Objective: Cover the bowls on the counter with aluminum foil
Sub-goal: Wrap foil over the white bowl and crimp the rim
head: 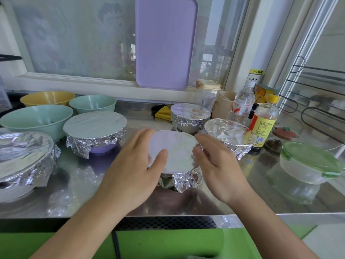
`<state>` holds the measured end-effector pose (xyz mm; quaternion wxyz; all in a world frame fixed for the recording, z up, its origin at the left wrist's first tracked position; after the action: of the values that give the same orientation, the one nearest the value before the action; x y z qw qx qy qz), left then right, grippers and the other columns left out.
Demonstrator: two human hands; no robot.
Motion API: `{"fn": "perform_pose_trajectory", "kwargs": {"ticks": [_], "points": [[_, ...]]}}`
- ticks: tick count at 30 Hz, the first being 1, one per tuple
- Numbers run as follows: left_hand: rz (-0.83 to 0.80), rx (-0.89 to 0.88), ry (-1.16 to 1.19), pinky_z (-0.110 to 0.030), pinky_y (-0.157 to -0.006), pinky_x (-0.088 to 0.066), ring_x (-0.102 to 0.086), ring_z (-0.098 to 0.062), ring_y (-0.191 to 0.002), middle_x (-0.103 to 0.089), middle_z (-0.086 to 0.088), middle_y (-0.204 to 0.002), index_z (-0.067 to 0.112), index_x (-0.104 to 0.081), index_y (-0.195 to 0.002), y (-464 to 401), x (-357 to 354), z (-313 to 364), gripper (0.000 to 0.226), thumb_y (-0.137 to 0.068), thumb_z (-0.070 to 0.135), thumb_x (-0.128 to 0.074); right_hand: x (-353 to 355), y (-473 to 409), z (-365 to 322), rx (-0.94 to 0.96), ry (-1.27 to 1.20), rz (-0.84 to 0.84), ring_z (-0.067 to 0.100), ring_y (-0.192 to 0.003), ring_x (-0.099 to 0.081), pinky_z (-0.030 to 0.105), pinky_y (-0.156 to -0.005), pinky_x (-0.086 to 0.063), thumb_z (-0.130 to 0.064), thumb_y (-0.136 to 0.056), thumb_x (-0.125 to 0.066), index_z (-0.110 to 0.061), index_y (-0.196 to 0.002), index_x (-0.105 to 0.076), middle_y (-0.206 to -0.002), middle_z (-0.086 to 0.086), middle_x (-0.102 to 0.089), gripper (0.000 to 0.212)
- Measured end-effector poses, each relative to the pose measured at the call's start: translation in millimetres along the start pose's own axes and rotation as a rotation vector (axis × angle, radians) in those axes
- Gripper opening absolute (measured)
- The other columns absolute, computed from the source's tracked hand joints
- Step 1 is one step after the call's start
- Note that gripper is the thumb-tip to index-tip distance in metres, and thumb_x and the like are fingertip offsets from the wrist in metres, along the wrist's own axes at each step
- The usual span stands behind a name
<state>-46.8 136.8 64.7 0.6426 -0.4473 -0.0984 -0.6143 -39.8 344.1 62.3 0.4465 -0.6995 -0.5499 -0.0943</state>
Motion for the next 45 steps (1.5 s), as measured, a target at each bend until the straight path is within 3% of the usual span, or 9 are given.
{"fn": "perform_pose_trajectory", "kwargs": {"ticks": [4,8,12,18,22,26,35,39,45], "points": [[-0.144,0.118,-0.002,-0.033,-0.107,-0.037,-0.040,-0.010,-0.138,-0.038,0.017,-0.148,0.027,-0.030,-0.154,1,-20,-18,0.064,-0.100,0.062,-0.034,-14,2,-4,0.008,-0.038,-0.027,0.024,-0.085,-0.052,0.049,-0.079,-0.047,-0.018,-0.111,-0.046,-0.015,-0.080,-0.046,-0.081,-0.004,-0.051,0.031],[-0.092,0.125,0.011,-0.029,-0.086,-0.034,-0.047,-0.009,-0.117,-0.041,0.015,-0.109,0.032,-0.037,-0.110,5,-13,-18,0.028,-0.100,0.058,-0.041,-11,10,0,-0.088,-0.120,-0.014,0.008,-0.074,-0.057,0.024,-0.070,-0.043,-0.025,-0.109,-0.051,-0.036,-0.087,-0.057,-0.075,-0.018,-0.059,0.025],[-0.084,0.174,0.104,-0.041,-0.093,-0.046,-0.062,-0.009,-0.113,-0.046,0.023,-0.112,0.038,-0.046,-0.119,6,-5,-27,0.037,-0.095,0.066,-0.044,-4,15,-5,-0.078,-0.028,-0.061,0.013,-0.063,-0.041,0.035,-0.063,-0.036,-0.036,-0.107,-0.048,-0.019,-0.083,-0.056,-0.061,-0.009,-0.047,0.031],[-0.086,0.166,0.047,-0.041,-0.101,-0.048,-0.057,-0.011,-0.117,-0.046,0.020,-0.119,0.034,-0.046,-0.127,3,0,-24,0.048,-0.095,0.069,-0.037,0,-8,-21,0.002,0.105,-0.044,0.021,-0.099,-0.060,0.041,-0.086,-0.046,-0.033,-0.108,-0.046,-0.019,-0.115,-0.066,-0.105,-0.006,-0.068,0.026],[-0.115,0.126,-0.065,-0.031,-0.104,-0.039,-0.044,-0.011,-0.129,-0.046,0.014,-0.137,0.025,-0.042,-0.138,4,-4,-19,0.050,-0.102,0.059,-0.035,-25,-15,-28,0.049,0.084,-0.229,0.018,-0.087,-0.059,0.043,-0.086,-0.055,-0.034,-0.107,-0.044,-0.011,-0.110,-0.062,-0.099,-0.008,-0.063,0.029],[-0.162,0.111,-0.102,-0.025,-0.099,-0.033,-0.041,-0.014,-0.134,-0.041,0.011,-0.141,0.023,-0.036,-0.146,5,-2,-13,0.057,-0.102,0.057,-0.033,-32,-17,-19,0.002,0.044,-0.225,0.026,-0.077,-0.045,0.052,-0.071,-0.045,-0.027,-0.106,-0.045,-0.014,-0.082,-0.041,-0.081,0.000,-0.049,0.028],[-0.323,0.026,-0.221,-0.040,-0.110,-0.039,-0.046,-0.023,-0.138,-0.049,0.002,-0.152,0.022,-0.049,-0.144,-61,-14,-1,0.048,-0.109,0.050,-0.034,-32,-27,-18,-0.016,0.066,-0.287,0.025,-0.096,-0.052,0.045,-0.087,-0.045,-0.038,-0.105,-0.049,-0.020,-0.099,-0.054,-0.099,-0.001,-0.057,0.020],[-0.340,-0.028,-0.233,-0.042,-0.082,-0.047,-0.059,-0.028,-0.096,-0.063,0.000,-0.095,0.020,-0.056,-0.088,-80,-33,-12,0.034,-0.110,0.038,-0.037,-36,-29,-19,-0.009,0.051,-0.327,0.021,-0.092,-0.050,0.040,-0.082,-0.041,-0.034,-0.108,-0.049,-0.014,-0.099,-0.053,-0.096,-0.001,-0.055,0.022],[-0.306,-0.013,-0.167,-0.037,-0.073,-0.046,-0.057,-0.019,-0.084,-0.062,0.003,-0.084,0.021,-0.057,-0.081,-84,-36,-23,0.036,-0.110,0.033,-0.038,-40,-30,-16,-0.028,0.043,-0.334,0.018,-0.088,-0.047,0.038,-0.078,-0.034,-0.038,-0.109,-0.047,-0.017,-0.093,-0.049,-0.094,-0.002,-0.052,0.026]]}}
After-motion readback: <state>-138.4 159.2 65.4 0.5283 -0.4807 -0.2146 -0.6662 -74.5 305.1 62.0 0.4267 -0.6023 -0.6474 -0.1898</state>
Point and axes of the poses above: each hand's wrist, its own y-axis away from the middle knuckle, its own x-axis out of the back of the hand, z = x × y, the point moved 8 cm from there along -y, towards the middle knuckle
